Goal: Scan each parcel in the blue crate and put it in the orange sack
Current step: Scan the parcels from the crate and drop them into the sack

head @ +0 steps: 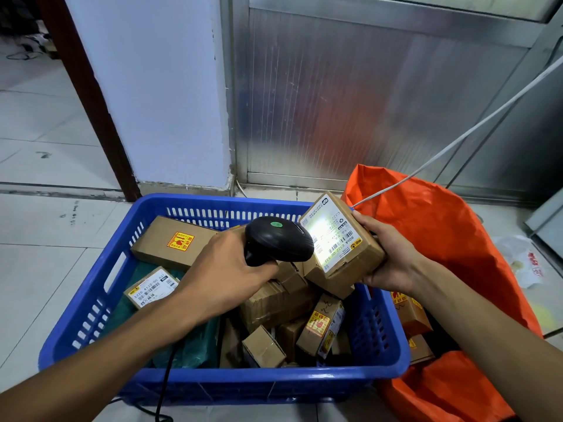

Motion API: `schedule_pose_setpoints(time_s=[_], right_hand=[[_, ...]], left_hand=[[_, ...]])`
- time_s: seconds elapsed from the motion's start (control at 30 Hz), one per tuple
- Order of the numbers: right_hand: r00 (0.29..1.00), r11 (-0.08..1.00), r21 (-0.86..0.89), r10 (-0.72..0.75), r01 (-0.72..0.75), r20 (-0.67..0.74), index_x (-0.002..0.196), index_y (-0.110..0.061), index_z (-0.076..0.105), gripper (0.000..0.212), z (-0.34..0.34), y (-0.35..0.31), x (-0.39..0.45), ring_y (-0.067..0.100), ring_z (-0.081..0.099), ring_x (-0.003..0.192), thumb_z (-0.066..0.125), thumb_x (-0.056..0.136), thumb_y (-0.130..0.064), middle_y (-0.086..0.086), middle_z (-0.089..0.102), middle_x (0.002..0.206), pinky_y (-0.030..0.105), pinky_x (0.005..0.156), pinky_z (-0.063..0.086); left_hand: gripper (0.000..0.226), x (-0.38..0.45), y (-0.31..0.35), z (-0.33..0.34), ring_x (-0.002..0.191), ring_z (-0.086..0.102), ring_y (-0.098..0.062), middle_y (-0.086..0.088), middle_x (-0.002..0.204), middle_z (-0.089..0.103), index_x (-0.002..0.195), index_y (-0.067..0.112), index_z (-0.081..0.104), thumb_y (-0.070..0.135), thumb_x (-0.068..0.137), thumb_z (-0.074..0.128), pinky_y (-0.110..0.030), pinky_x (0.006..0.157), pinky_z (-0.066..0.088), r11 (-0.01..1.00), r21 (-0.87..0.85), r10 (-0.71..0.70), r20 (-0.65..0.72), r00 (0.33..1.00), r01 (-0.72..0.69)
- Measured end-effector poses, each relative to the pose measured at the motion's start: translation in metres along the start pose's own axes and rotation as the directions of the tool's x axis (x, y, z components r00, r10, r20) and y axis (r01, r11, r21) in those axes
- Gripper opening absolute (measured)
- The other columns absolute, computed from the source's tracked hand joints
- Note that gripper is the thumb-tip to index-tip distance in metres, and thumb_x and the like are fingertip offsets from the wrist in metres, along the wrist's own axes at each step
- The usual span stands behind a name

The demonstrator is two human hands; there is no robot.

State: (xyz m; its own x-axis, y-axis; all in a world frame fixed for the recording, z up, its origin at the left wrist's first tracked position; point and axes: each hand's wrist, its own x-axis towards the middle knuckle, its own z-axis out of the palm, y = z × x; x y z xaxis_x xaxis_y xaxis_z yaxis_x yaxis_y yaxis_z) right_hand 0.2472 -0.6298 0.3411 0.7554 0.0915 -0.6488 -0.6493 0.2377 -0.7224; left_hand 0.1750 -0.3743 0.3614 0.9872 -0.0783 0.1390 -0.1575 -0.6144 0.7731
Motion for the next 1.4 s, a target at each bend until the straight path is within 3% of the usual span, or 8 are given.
schedule_pose_setpoints(time_s=[0.13,0.5,0.73,1.0,1.4], right_hand=[[1.000,1.000,0.003,0.000,0.000,-0.001,0.107,-0.017,0.073,0.039,0.0007,-0.0006,0.0008,0.026,0.072,0.080,0.067,0.087,-0.050,0.010,0.076,0.091,0.042,0.078,0.057],[1.000,1.000,0.022,0.006,-0.007,0.005,0.103,-0.018,0.074,0.035,-0.0009,-0.0011,0.0033,0.024,0.073,0.077,0.068,0.088,-0.049,0.008,0.077,0.092,0.041,0.070,0.061],[1.000,1.000,0.006,0.004,-0.004,0.014,0.109,-0.018,0.073,0.040,-0.0015,-0.0002,0.0042,0.025,0.073,0.078,0.067,0.088,-0.050,0.009,0.076,0.094,0.042,0.068,0.062],[1.000,1.000,-0.014,-0.003,0.003,0.009,0.115,-0.018,0.072,0.043,-0.0015,0.0010,0.0060,0.027,0.072,0.086,0.068,0.087,-0.051,0.011,0.076,0.102,0.043,0.080,0.058],[1.000,1.000,-0.031,-0.006,0.006,0.003,0.106,-0.017,0.071,0.037,-0.0005,0.0023,0.0063,0.025,0.075,0.073,0.066,0.089,-0.049,0.010,0.077,0.093,0.039,0.074,0.059]], left_hand=[[0.041,-0.0001,-0.0007,0.0002,0.048,0.049,0.009,0.030,0.044,0.049,0.057,0.029,0.042,0.018,0.081,0.073,-0.009,0.041,0.032,1.000,0.006,-0.002,0.001,1.000,0.002],[0.039,0.0015,-0.0037,0.0002,0.045,0.045,-0.002,0.022,0.041,0.048,0.055,0.025,0.042,0.026,0.078,0.073,-0.016,0.045,0.025,0.996,0.058,-0.061,-0.040,0.997,0.063],[0.040,-0.0001,0.0002,-0.0008,0.046,0.050,0.006,0.026,0.041,0.048,0.056,0.025,0.041,0.023,0.080,0.073,-0.011,0.040,0.032,0.997,0.048,-0.057,-0.018,0.998,0.058],[0.038,-0.0019,0.0021,-0.0017,0.044,0.049,0.003,0.024,0.040,0.047,0.056,0.024,0.042,0.023,0.080,0.073,-0.011,0.040,0.029,0.998,0.037,-0.046,-0.009,0.999,0.046],[0.035,-0.0037,0.0050,-0.0019,0.041,0.047,0.001,0.017,0.037,0.045,0.054,0.021,0.047,0.021,0.077,0.073,-0.010,0.040,0.031,1.000,-0.003,-0.031,-0.026,0.999,0.031]])
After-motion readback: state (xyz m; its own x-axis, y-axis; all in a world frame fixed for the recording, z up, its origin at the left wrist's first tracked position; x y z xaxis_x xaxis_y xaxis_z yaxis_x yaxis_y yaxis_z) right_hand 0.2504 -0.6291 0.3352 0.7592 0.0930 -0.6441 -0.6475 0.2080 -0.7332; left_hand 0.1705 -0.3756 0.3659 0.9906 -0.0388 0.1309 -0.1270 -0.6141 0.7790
